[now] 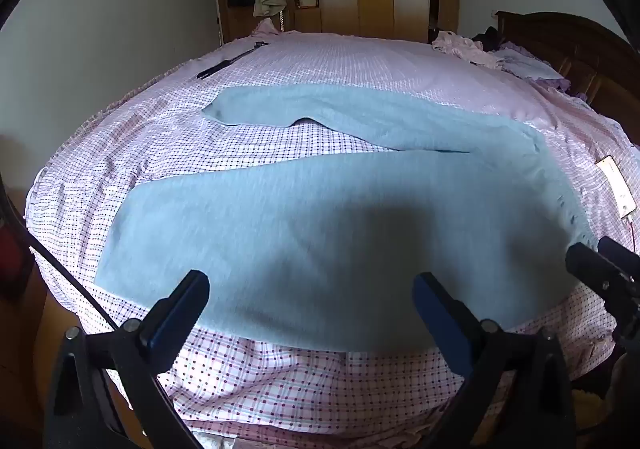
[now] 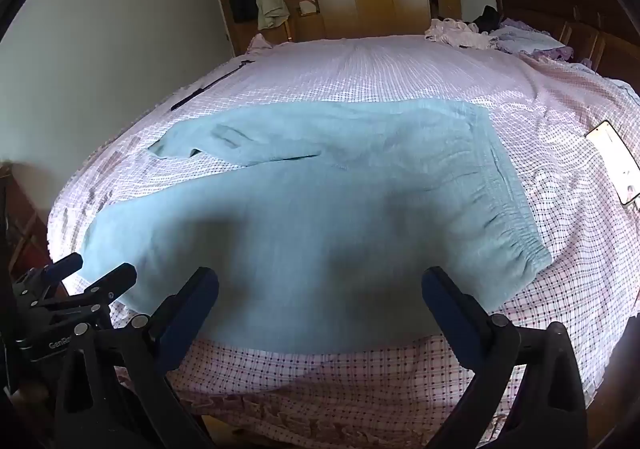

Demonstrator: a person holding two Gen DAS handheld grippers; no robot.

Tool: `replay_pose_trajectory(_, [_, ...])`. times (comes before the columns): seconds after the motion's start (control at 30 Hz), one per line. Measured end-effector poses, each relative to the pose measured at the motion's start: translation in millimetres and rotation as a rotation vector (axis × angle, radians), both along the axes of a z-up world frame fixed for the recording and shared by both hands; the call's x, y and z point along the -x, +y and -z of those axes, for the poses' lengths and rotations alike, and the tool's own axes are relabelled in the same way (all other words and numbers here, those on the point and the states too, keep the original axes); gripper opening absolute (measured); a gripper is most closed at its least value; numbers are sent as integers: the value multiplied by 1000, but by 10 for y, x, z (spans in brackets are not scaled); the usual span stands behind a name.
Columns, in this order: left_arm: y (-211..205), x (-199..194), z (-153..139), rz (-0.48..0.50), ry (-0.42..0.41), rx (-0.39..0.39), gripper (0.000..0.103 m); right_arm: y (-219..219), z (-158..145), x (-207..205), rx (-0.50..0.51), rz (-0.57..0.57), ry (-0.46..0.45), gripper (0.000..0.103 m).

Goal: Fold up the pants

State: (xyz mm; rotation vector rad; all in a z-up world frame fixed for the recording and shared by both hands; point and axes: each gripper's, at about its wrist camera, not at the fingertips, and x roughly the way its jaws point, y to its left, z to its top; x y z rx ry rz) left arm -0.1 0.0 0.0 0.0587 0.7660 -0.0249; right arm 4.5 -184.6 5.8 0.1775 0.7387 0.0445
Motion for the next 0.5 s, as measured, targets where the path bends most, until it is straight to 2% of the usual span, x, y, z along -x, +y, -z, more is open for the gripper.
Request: replay_pose_trajectory(0.5, [-42,-8,36,-6,1,-13,103,-63,5,-2,-3,5,-2,98])
